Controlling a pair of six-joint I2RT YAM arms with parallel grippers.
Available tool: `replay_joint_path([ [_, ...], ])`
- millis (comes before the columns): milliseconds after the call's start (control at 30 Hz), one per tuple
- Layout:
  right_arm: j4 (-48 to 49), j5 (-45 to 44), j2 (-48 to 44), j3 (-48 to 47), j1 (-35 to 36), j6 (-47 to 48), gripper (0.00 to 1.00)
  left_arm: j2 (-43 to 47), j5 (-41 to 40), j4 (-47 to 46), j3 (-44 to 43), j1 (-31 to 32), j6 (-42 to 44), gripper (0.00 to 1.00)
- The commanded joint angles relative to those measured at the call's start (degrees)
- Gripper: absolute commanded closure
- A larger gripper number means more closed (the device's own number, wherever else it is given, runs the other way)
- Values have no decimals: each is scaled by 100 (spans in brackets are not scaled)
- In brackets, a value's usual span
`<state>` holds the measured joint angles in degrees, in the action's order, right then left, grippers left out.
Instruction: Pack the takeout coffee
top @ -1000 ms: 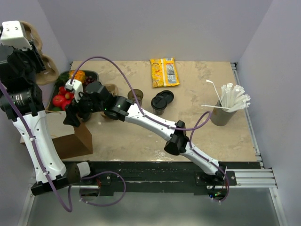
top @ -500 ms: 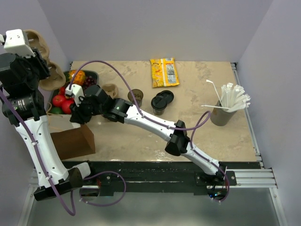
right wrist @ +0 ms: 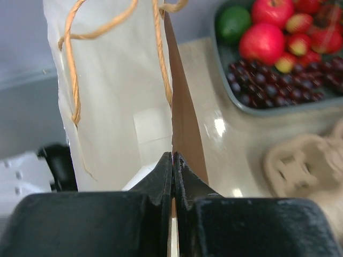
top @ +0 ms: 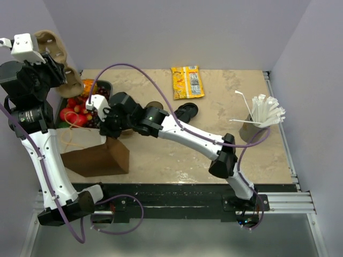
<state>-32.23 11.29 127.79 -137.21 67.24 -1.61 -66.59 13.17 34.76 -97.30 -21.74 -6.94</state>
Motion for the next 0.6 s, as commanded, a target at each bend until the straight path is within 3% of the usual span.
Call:
replay_joint_path([
  [0,-301,-477,-1351,858,-273,722,100,41,1184,-803,184,-41,-220,100],
  [167,-670,-987,-2959,2336,-589,1109,100,146,2066,-1059,606,-41,-107,100],
  [333,-670,-1866,-4278,4174,-660,1373,100,234,3734,-1139,896,-32,166,100],
  [500,-557,-2464,-5271,5439,-826,1874,100,225,5815,-264,739,-24,1447,100],
  [567,-556,-2500,-5352,5529,-958,1918,100,278,6074,-40,703,29,1678,100],
])
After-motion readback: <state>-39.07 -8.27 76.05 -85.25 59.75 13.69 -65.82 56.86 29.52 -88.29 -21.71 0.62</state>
